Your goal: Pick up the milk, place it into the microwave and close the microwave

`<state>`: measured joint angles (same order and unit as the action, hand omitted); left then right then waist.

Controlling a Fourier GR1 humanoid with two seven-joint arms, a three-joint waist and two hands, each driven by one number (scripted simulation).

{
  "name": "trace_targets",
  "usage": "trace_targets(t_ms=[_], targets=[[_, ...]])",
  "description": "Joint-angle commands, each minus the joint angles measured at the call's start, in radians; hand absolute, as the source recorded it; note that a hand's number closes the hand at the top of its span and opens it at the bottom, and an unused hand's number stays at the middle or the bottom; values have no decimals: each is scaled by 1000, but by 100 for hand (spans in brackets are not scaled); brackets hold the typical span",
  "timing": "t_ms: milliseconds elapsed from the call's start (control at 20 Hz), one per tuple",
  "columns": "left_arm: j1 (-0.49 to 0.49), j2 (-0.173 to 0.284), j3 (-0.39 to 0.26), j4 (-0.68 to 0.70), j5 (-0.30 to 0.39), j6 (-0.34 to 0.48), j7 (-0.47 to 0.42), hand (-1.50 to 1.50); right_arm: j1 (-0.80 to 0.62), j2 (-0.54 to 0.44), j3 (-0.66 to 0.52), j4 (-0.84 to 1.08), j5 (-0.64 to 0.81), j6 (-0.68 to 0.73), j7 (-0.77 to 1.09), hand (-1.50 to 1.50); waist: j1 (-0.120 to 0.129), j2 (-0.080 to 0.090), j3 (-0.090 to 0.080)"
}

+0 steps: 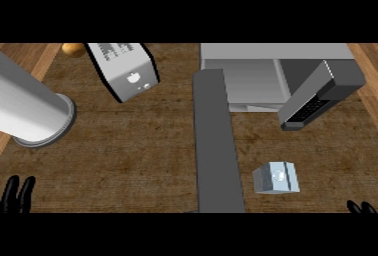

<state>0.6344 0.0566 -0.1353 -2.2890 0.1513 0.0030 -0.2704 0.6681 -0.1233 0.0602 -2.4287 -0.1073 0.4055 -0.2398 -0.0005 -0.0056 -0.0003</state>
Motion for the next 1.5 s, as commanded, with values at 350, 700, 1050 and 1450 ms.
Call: trace_targets(t_ms=[350, 700, 1050, 1450], targets=[[206, -4, 19, 47, 33, -137, -221, -150, -107, 71, 24, 183, 190, -48, -64, -150, 10, 2, 0], [312, 28, 94, -26, 106, -200, -229, -150, -256, 108, 73, 310, 317, -111, -47, -150, 16, 4, 0], [350, -32, 35, -38, 27, -198, -270, -150, -440, 80, -43, 528, 347, -151, -80, -150, 18, 5, 1], [381, -11, 110, -61, 110, -268, -245, -150, -519, 54, -130, 815, 394, -222, -261, -150, 14, 5, 1]])
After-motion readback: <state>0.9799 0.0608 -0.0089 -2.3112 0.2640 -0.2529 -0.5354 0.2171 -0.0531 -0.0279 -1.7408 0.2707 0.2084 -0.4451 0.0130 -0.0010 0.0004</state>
